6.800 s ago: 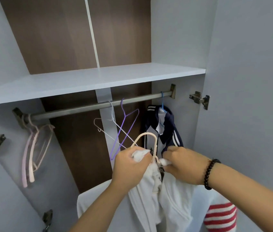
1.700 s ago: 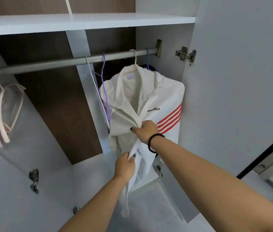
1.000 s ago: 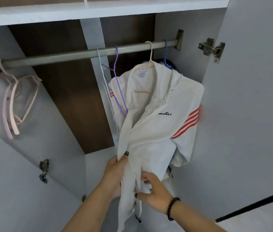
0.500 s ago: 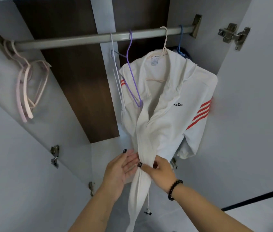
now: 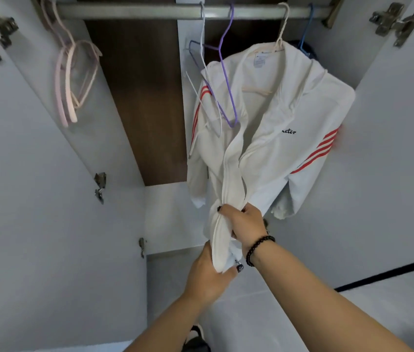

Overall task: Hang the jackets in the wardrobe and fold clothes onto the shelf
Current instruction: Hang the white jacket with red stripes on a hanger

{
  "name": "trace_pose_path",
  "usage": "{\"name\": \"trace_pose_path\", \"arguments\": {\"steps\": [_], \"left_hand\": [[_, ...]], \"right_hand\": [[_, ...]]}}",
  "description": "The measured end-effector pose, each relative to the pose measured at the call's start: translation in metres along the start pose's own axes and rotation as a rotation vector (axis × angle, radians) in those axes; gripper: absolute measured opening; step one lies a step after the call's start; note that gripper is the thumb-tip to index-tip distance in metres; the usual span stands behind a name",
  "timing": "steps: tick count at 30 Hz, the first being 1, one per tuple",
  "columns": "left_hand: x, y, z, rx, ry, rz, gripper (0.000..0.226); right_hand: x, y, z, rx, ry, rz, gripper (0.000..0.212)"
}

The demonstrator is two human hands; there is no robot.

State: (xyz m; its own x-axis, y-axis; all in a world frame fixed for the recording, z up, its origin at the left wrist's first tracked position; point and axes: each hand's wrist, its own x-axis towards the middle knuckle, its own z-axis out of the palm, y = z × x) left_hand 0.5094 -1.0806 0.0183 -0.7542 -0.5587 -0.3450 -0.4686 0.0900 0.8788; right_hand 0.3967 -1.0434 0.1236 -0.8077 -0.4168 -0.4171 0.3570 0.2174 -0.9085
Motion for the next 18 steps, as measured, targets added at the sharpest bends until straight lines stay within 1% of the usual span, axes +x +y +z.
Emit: {"name": "trace_pose_path", "arguments": {"steps": [3,5,6,7,10,11,12,13,15,18], "left_hand": [[-0.014,0.015,0.015,0.003,0.124,-0.063,0.072],[-0.023,0.027,0.027,-0.015,0.187,-0.120,0.073],[-0.028,0.033,0.032,-0.024,0.199,-0.145,0.070],[-0.032,0.038,0.038,-0.046,0.213,-0.168,0.061],[-0.044,0.051,0.048,-0.098,0.280,-0.192,0.020],[-0.047,0.053,0.050,-0.107,0.287,-0.189,0.009],[-0.052,0.054,0.050,-0.128,0.277,-0.186,0.002],[-0.057,0.053,0.050,-0.158,0.263,-0.180,0.005],[-0.067,0.047,0.047,-0.255,0.238,-0.180,0.007],[-0.083,0.047,0.043,-0.439,0.202,-0.181,0.014]], "right_hand": [[-0.012,-0.002,-0.007,0.118,-0.008,0.097,0.008],[-0.019,-0.006,-0.010,0.073,-0.047,0.101,0.009],[-0.023,-0.007,-0.013,0.040,-0.063,0.098,0.010],[-0.028,-0.009,-0.016,0.014,-0.075,0.095,0.010],[-0.042,-0.019,-0.028,-0.006,-0.112,0.109,0.011],[-0.046,-0.022,-0.034,-0.001,-0.119,0.121,0.011],[-0.049,-0.025,-0.042,0.013,-0.135,0.134,0.008],[-0.052,-0.027,-0.050,0.039,-0.159,0.152,0.004],[-0.055,-0.026,-0.072,0.072,-0.181,0.182,0.007],[-0.062,-0.003,-0.112,0.049,-0.128,0.262,0.013]]}}
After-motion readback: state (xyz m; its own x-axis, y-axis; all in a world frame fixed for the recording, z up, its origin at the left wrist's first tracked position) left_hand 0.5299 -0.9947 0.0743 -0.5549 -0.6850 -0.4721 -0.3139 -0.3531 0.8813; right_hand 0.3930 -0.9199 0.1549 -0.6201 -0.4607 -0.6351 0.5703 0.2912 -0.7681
